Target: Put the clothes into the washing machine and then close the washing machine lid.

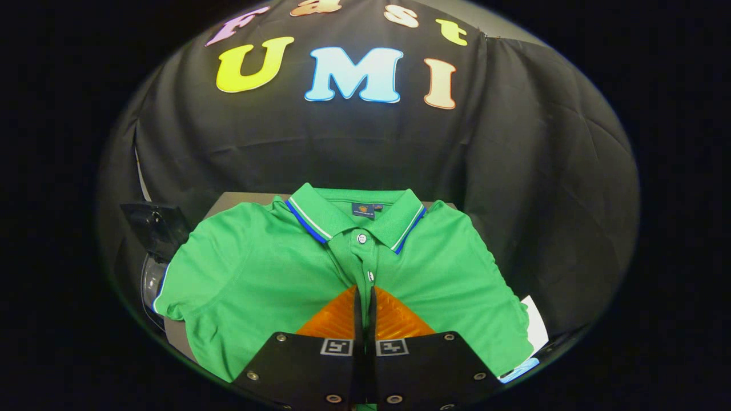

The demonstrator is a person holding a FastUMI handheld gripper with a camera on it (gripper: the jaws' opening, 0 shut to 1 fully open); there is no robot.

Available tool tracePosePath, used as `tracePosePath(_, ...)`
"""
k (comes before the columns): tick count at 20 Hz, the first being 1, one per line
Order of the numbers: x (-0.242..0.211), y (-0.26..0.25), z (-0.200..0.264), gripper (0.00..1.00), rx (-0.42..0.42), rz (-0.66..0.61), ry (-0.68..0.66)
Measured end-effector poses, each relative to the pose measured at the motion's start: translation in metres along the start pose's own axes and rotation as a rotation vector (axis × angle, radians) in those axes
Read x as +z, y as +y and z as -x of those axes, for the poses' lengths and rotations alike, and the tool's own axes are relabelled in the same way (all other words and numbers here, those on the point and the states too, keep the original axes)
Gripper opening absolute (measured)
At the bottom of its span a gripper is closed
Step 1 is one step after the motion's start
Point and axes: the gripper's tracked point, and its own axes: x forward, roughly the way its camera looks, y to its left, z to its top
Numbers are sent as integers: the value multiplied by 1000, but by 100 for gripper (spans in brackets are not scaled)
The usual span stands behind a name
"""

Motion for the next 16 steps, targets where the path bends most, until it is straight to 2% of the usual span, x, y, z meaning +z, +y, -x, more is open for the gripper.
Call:
tracePosePath(3, -3, 10, 8, 0, 13, 65, 6)
tracePosePath(5, 0, 9, 14, 0, 10, 59, 10)
tracePosePath(10, 46, 6, 50, 0, -8, -21, -72)
tracePosePath(16, 117, 31, 108, 0, 43, -48, -197)
